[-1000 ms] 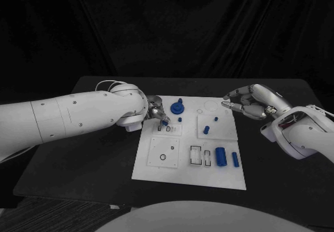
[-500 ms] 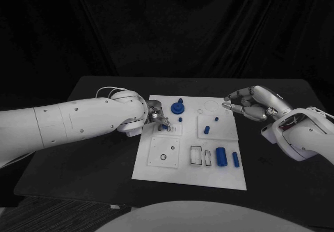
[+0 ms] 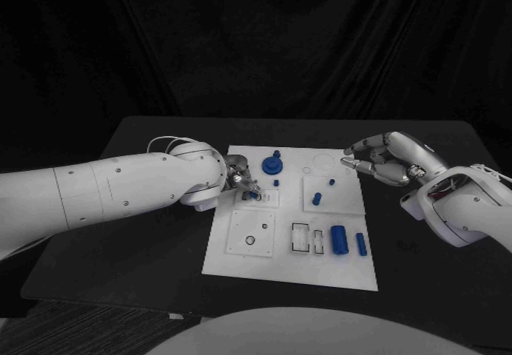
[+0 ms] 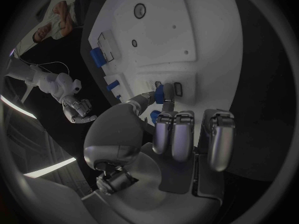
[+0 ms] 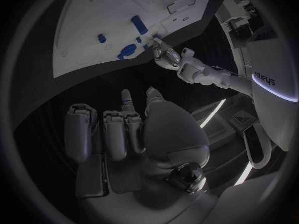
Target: Assemble the parts on the task board
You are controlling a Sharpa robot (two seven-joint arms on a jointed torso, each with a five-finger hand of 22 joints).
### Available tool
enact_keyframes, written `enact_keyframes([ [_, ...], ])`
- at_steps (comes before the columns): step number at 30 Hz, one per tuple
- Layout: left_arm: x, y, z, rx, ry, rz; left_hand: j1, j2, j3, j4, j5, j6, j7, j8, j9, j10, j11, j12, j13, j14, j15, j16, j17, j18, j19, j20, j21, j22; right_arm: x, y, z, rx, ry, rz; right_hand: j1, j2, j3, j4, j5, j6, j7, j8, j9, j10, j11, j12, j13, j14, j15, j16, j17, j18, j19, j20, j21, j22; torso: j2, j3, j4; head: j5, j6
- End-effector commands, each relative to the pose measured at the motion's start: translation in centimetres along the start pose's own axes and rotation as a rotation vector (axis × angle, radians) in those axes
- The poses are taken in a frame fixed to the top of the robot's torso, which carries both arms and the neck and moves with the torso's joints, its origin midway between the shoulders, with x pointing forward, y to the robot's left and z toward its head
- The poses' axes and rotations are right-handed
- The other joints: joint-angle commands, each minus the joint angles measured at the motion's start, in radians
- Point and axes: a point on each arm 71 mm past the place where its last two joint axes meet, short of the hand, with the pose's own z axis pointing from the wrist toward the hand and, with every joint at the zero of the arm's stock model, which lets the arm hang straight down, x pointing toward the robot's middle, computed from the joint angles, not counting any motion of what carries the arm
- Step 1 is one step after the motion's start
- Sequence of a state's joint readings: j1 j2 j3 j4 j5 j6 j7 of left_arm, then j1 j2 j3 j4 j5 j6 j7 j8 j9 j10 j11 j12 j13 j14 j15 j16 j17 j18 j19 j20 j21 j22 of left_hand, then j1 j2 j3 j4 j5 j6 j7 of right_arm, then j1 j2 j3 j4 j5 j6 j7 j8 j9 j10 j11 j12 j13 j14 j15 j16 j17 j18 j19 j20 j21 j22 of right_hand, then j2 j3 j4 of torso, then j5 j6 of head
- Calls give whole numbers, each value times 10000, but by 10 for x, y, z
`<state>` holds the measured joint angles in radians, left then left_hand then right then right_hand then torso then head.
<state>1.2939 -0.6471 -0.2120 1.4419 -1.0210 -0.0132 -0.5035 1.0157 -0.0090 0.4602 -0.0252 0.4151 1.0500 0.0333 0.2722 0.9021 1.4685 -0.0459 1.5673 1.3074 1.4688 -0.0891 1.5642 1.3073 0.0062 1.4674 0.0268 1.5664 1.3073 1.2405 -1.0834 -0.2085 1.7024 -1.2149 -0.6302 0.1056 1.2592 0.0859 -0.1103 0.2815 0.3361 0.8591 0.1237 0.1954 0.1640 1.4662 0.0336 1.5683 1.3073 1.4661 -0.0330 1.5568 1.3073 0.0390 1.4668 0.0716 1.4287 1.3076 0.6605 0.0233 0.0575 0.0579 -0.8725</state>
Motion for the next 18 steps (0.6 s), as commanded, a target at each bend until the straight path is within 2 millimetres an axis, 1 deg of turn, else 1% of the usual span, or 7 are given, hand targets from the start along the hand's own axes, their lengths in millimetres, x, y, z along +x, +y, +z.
enact_keyframes([
  [1, 3, -2, 1, 183, -41, -39, -54, 35, 307, -230, -46, 27, -27, -62, -17, 1023, 54, 35, 2634, 1020, 21, 66, 2635, -62, 1034, 0, 44, 2635, -1, -1, -1, 81, -145, -23, 72, 36, 3, 15, 32, 61, 9, 59, -10, 1046, 92, 25, 2635, 988, 56, -28, 2385, -16, 351, 79, -64, 2137, 3, -5, 4, 10, -2],
  [18, 8, -3, 3, 165, 280, 101, -95, 33, 276, -160, -141, 55, -33, -102, -39, 1023, 52, 35, 2634, 1020, 21, 66, 2635, -62, 1034, 2, 44, 2635, 0, -2, -1, 118, -110, -26, 99, 35, -3, 6, 57, 63, 14, 57, -16, 1046, 98, 25, 2635, 985, 60, -35, 2375, -16, 351, 84, -64, 2137, 6, -2, 5, 17, -2],
])
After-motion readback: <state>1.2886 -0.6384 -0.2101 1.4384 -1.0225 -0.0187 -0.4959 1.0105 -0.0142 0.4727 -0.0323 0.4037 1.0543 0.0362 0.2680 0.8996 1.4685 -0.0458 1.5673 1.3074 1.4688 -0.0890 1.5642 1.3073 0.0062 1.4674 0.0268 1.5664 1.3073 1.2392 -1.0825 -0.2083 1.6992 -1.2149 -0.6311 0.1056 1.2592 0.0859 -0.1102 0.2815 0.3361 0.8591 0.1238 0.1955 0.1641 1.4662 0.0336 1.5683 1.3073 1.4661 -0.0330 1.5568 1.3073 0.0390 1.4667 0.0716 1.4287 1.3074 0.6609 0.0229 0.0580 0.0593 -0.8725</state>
